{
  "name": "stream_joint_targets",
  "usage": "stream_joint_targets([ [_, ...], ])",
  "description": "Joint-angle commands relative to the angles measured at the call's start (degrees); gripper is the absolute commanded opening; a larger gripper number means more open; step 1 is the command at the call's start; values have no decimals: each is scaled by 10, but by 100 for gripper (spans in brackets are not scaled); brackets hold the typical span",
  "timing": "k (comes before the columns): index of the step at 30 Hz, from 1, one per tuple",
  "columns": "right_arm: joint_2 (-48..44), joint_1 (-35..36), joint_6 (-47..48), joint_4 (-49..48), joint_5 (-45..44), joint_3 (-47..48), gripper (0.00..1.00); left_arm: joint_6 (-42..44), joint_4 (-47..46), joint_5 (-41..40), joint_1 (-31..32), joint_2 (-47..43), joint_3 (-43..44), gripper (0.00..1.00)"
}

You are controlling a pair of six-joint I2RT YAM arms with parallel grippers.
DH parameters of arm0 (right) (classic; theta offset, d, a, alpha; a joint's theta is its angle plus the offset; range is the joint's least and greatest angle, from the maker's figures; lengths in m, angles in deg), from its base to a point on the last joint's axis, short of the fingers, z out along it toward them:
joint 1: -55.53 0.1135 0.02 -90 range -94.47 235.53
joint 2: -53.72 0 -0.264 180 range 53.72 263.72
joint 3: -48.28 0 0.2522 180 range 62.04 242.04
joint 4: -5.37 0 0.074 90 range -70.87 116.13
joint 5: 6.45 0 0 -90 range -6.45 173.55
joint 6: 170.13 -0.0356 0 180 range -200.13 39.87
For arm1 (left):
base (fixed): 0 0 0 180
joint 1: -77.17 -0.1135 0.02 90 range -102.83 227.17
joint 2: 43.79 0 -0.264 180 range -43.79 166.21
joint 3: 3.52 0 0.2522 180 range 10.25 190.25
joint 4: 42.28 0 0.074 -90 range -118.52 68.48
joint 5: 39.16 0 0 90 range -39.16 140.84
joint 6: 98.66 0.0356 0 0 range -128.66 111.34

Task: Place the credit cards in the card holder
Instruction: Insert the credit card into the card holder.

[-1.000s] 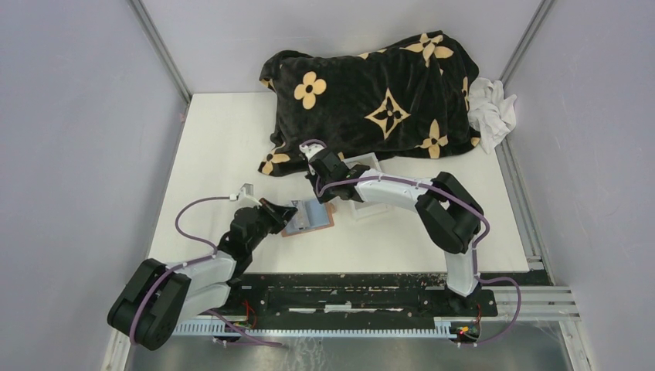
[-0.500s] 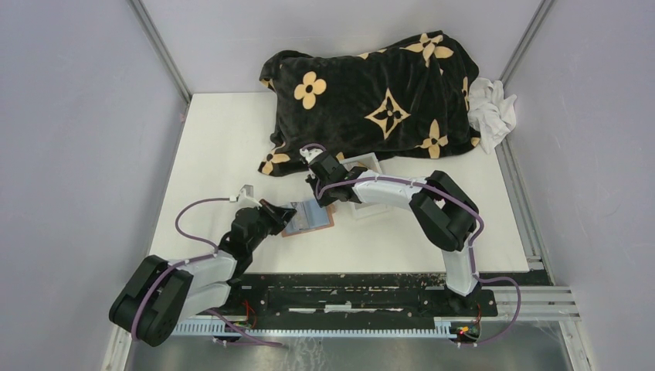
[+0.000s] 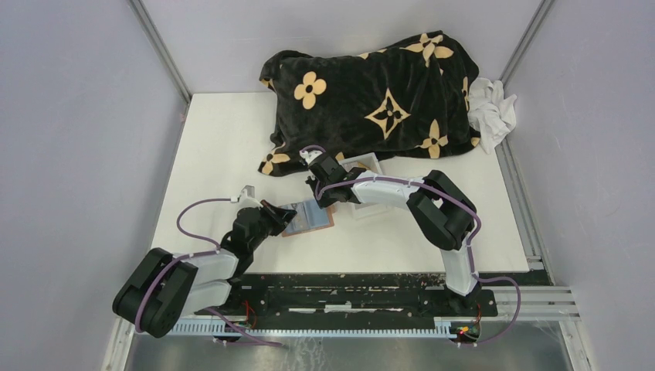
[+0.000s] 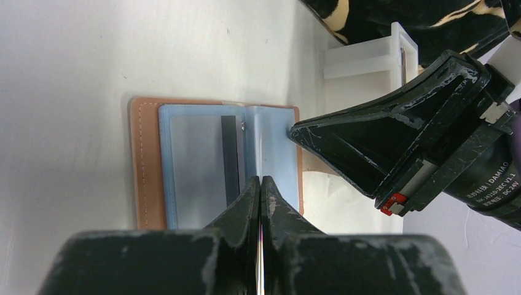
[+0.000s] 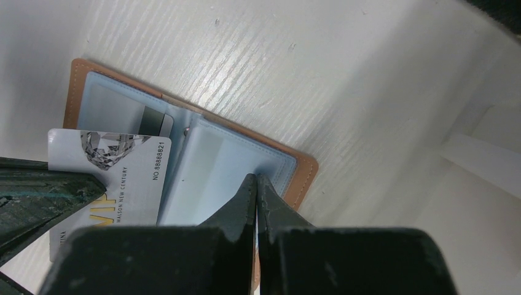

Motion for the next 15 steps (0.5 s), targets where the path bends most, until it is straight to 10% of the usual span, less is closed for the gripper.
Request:
stream_joint_targets([
  [1, 2, 3, -4, -14, 3, 0, 1, 19, -44, -1, 0, 7, -1, 3],
  [15, 1, 2, -4, -14, 3, -3, 1, 8, -66, 9, -1, 28, 3, 3],
])
